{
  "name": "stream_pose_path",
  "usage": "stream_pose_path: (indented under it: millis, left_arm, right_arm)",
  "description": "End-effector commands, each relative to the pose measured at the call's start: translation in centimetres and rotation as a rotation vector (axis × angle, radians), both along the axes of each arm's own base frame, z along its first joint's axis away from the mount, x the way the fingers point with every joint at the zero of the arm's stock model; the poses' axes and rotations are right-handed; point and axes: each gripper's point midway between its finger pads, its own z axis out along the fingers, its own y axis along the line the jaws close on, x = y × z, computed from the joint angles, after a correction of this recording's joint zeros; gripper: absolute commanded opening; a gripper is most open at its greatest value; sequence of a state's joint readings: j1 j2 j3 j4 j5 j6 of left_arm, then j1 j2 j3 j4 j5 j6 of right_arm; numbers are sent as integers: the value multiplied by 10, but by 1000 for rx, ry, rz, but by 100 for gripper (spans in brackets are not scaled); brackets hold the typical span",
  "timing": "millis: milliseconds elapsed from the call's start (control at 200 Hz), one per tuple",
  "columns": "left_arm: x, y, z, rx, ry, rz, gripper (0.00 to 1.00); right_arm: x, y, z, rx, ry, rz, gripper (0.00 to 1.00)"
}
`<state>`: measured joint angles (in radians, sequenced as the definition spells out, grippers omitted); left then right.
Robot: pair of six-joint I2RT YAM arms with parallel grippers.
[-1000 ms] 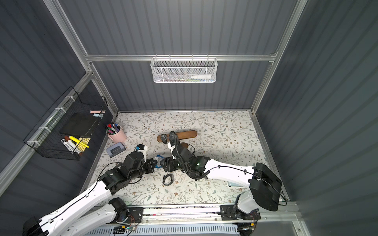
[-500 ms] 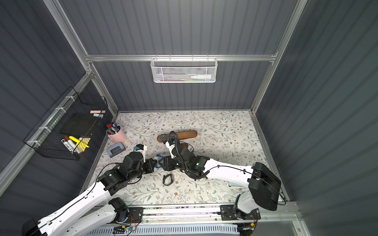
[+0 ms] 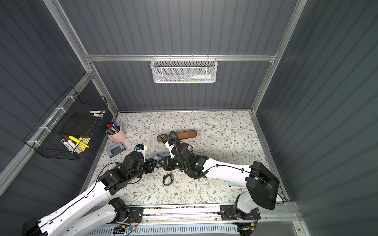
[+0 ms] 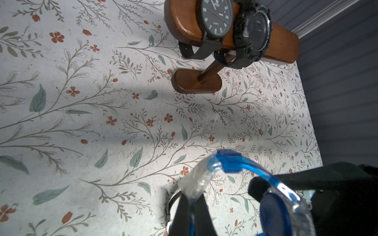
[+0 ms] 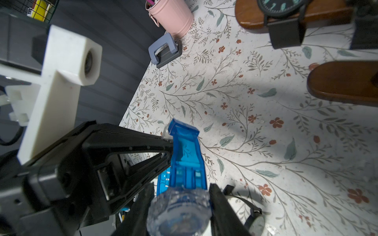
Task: Place watch on stand
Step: Pick up the watch at the center of the board.
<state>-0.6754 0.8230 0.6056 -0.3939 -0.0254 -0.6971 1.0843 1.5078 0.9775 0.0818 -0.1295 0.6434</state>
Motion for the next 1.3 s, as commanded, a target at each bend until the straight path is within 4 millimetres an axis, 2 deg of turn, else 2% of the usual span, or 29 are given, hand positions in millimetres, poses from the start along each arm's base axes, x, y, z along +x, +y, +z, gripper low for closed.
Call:
stream_pose_path:
  millis: [0,30,80,165,290,365,460,600,675,715,770,775,850,960,1040,1216,1241,1296]
  left_arm:
    - [4,0,5,-2,-20,16,8]
    - [4,1,7,3,-27,17,11]
    - [6,4,9,17,-34,24,24]
    - [7,7,14,48,-50,25,36]
    - [10,16,24,103,-81,36,64]
    - [14,20,36,144,-118,39,71]
    - [26,18,59,191,-181,20,70]
    - [57,4,76,215,-184,-51,68]
    - [77,2,80,122,-161,-75,66]
    - [88,6,83,76,-159,-77,65]
    - [100,12,87,29,-155,-77,65]
    - [101,12,87,25,-153,-77,65]
    - [112,18,91,-157,-108,-106,64]
    - [125,38,80,-353,-58,-95,62]
    - [132,48,70,-440,-40,-75,58]
    - [138,55,50,-403,-4,-50,48]
    - [137,54,48,-397,5,-58,48]
    - [135,54,46,-388,8,-66,45]
  right_arm:
    - [0,5,16,42,-20,11,28]
    - [0,4,17,39,-23,8,28]
    - [0,2,17,35,-29,6,27]
    - [3,-4,20,21,-42,-13,25]
    - [10,-18,21,-27,-61,-38,23]
    - [17,-32,25,-65,-77,-65,23]
    - [24,-52,34,-124,-114,-98,23]
    - [35,-85,55,-233,-214,-161,23]
    - [41,-105,65,-279,-251,-195,23]
    - [46,-117,73,-282,-259,-221,23]
    - [51,-135,70,-326,-254,-243,23]
    - [50,-137,74,-317,-260,-246,23]
    - [59,-165,85,-332,-294,-293,23]
    - [77,-205,92,-354,-295,-362,23]
    - [87,-222,91,-378,-289,-385,22]
    - [116,-244,78,-508,-263,-415,22]
    - [123,-245,67,-548,-238,-417,21]
    - [130,-248,61,-592,-224,-431,21]
